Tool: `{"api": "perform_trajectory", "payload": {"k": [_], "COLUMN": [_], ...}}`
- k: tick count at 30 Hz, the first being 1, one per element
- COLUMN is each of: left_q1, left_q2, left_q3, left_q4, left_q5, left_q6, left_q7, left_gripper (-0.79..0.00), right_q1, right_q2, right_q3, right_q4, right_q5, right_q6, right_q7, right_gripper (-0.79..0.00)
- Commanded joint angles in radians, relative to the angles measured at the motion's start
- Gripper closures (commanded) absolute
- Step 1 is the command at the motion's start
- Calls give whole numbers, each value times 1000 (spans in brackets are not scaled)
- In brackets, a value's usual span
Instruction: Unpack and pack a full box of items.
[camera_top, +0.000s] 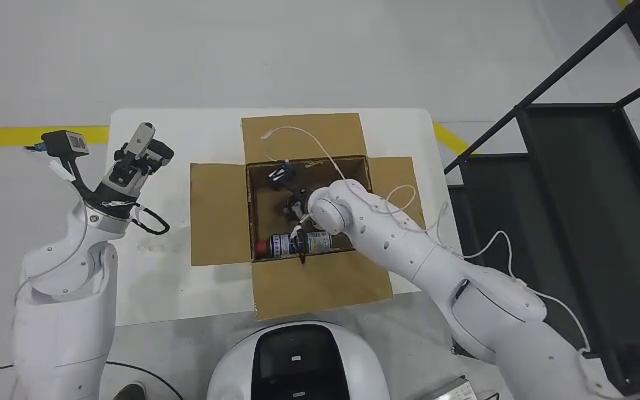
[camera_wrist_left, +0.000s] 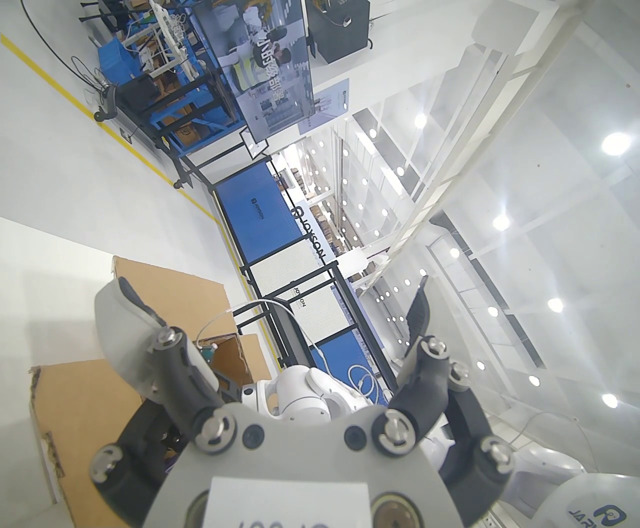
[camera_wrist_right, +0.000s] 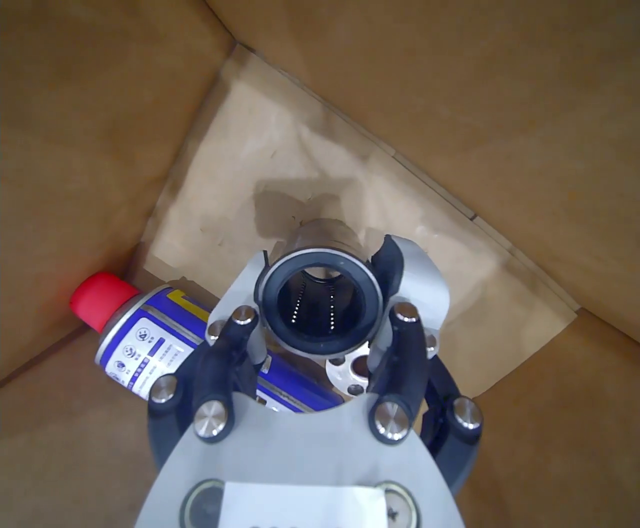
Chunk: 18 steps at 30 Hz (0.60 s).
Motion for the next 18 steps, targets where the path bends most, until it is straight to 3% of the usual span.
{"api": "perform_trajectory", "payload": {"k": [1,7,18], "left_q1": [0,0,0], "left_q2": [0,0,0], "left_q3": [0,0,0], "left_q4": [0,0,0], "left_q5": [0,0,0], "left_q6": [0,0,0], "left_q7": [0,0,0], "left_gripper": [-785,-785,-785], "right_q1": [-19,-128,-443], "right_q2": [12,79,198], "right_q3": [21,133,434], "right_q4": [-50,-279,-759], "right_q5": [-14,-87,-216], "right_q6": [-3,4,-30], "right_q7": [5,42,100], "right_gripper": [0,0,0]}}
